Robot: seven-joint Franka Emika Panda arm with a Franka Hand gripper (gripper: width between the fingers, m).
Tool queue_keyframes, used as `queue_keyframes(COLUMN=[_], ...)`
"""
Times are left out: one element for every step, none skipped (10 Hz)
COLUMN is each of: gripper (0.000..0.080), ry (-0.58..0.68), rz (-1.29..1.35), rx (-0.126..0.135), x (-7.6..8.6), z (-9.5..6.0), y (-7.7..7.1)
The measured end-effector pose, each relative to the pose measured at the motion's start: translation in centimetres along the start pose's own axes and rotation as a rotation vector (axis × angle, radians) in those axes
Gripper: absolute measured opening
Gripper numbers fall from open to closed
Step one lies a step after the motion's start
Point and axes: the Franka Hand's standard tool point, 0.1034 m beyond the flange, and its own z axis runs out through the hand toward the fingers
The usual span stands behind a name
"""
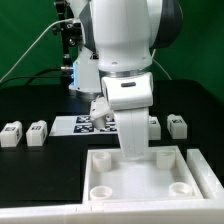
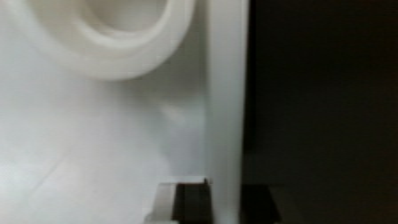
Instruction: Assemble one leg
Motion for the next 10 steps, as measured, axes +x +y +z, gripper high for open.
queue_keyframes(gripper=[0.0061, 0.0061, 0.0061, 0.0061, 0.0061, 0.0061, 0.0063, 0.0063, 0.0235, 0.0418], ry=[0.003, 0.005, 0.005, 0.006, 0.007, 0.007, 0.007, 0.007, 0.007, 0.007], rz=[-0.009, -0.011, -0.013, -0.017, -0.016, -0.014, -0.013, -0.012, -0.011, -0.011], rx=[0.000, 0.004, 0.007, 0.006, 0.002, -0.001, 0.000, 0.000, 0.000, 0.000], x=[0.57, 0.77, 0.83, 0.96, 0.95, 0.91, 0.91, 0.85, 0.82, 0.80], z=[0.04, 0.11, 0.11, 0.12, 0.13, 0.12, 0.13, 0.16, 0.16, 0.16], y=[0.01, 0.01, 0.01, 0.01, -0.02, -0.04, -0.04, -0.06, -0.05, -0.05])
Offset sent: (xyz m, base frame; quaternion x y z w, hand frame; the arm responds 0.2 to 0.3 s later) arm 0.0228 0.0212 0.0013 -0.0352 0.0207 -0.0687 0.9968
